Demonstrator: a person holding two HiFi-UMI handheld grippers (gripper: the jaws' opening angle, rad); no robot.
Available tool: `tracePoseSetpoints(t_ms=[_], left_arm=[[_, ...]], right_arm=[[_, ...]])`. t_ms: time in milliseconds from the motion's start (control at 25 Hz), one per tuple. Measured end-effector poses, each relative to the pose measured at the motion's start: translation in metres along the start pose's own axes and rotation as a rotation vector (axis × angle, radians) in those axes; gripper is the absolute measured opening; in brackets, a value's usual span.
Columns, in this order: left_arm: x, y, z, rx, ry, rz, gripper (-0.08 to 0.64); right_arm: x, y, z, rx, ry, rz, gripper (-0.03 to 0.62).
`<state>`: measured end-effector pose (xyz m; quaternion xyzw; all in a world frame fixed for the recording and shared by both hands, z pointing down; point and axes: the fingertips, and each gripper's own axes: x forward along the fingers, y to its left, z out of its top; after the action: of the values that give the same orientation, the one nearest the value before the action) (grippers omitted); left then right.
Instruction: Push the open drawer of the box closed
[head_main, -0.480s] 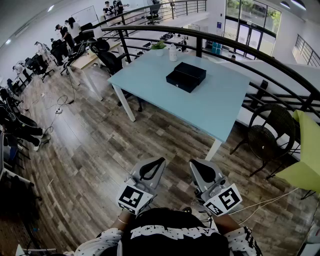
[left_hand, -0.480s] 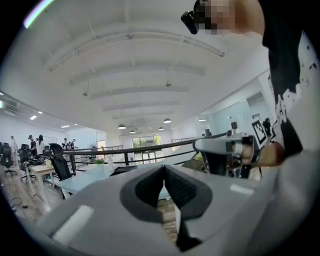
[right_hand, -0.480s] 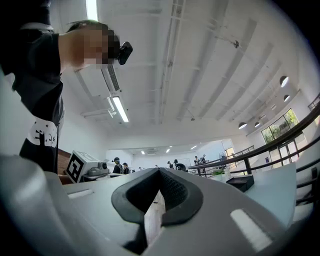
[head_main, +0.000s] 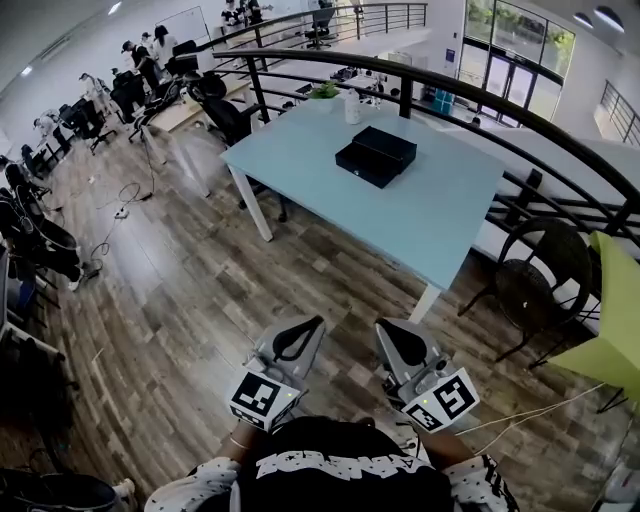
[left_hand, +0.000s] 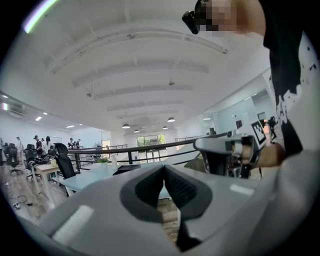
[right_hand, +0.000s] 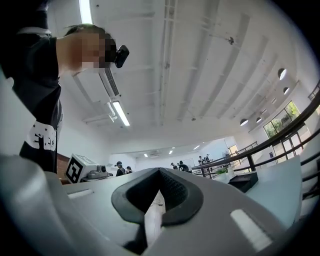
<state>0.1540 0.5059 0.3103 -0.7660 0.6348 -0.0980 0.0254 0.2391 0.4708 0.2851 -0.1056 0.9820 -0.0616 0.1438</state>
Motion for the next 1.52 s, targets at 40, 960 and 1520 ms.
tracePoseSetpoints(t_ms=[40,960,1520], left_arm=[[0.002,-0.002,-0.001,0.001,0.003,0.002,0.000],[0.063,-0.063,-0.010,-0.036,0.011,-0.153,0.000],[0.130,-0.016,-0.017,-0.070,-0.003,-0.229,0.000]], right_arm=[[-0.003,-0.001,0.000,0.005,-0.003,0.005,0.004],[-0.074,-0.052,-0.002,0.005,-0.006,-0.153,0.005],[-0.029,-0.108,-0.006,-0.034,0.035,-0.216,0.005]])
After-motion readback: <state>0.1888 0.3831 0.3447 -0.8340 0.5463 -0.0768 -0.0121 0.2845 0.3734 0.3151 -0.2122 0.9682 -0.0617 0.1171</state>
